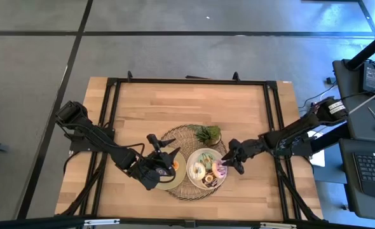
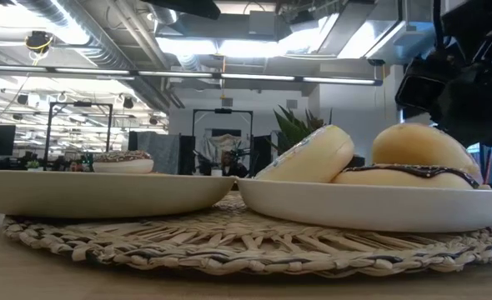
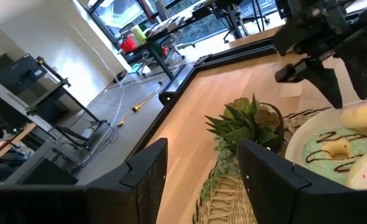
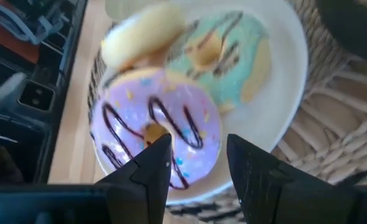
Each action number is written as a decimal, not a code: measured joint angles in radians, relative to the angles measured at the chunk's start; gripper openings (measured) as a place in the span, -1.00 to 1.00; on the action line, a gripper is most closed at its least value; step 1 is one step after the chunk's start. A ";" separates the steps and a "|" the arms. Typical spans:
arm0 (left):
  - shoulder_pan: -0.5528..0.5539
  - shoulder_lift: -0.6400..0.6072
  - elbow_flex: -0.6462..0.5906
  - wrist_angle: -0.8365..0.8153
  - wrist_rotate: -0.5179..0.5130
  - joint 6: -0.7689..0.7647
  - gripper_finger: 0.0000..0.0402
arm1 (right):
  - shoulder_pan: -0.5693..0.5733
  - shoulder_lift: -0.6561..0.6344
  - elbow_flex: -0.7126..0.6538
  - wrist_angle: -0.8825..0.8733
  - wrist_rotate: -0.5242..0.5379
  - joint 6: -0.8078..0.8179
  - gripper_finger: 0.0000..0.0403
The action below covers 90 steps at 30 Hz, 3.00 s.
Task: Pick & Place donuts
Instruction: Return to Home Position
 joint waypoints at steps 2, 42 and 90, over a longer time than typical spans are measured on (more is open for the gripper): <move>-0.001 0.000 0.000 -0.010 0.000 0.012 -0.06 | -0.008 -0.017 0.000 0.001 0.003 -0.001 -0.22; 0.094 -0.827 -0.800 0.488 0.629 -0.214 -0.04 | -0.018 -0.720 -0.062 -0.344 0.389 -0.465 -0.22; 0.430 -1.587 -1.000 0.131 0.916 -0.068 -0.05 | -0.032 -1.251 -0.240 -0.404 0.485 -0.588 -0.22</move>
